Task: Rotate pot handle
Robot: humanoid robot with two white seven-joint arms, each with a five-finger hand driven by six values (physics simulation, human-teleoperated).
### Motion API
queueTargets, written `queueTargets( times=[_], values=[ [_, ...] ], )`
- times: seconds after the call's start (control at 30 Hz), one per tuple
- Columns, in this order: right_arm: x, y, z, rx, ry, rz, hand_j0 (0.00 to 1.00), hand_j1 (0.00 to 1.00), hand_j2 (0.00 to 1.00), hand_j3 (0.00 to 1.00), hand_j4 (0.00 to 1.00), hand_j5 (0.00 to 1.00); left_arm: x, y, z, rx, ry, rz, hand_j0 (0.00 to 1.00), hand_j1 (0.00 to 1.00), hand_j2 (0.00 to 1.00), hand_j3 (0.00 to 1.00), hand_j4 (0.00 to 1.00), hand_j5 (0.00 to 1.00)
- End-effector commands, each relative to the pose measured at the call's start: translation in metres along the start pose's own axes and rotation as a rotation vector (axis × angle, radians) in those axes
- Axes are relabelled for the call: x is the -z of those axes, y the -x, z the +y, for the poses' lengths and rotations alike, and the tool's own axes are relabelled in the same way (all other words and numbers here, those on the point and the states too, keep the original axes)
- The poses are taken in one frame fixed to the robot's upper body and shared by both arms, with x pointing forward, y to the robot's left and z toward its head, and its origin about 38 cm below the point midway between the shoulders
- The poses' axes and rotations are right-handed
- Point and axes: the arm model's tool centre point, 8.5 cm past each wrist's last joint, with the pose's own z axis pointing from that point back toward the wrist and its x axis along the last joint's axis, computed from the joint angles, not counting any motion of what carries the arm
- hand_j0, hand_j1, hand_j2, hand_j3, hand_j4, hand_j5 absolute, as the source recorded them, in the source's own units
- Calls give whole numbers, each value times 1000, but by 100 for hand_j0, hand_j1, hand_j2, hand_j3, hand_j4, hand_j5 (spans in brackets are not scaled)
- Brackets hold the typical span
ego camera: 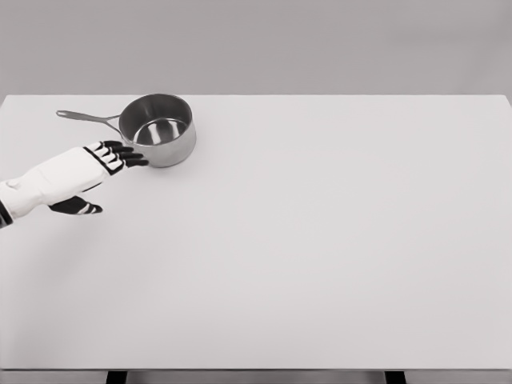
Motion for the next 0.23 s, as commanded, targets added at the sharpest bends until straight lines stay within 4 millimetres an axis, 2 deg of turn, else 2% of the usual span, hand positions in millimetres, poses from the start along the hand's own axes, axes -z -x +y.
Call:
queueTargets(
  times=[0.0,0.2],
  values=[
    [0,0,0,1,0,0,100,100,100,100,100,100,-2,2,3,-2,-9,8,100,100,100,100,100,100],
    [0,0,0,1,0,0,100,100,100,100,100,100,-7,8,5,9,2,24,100,100,100,100,100,100]
  ],
)
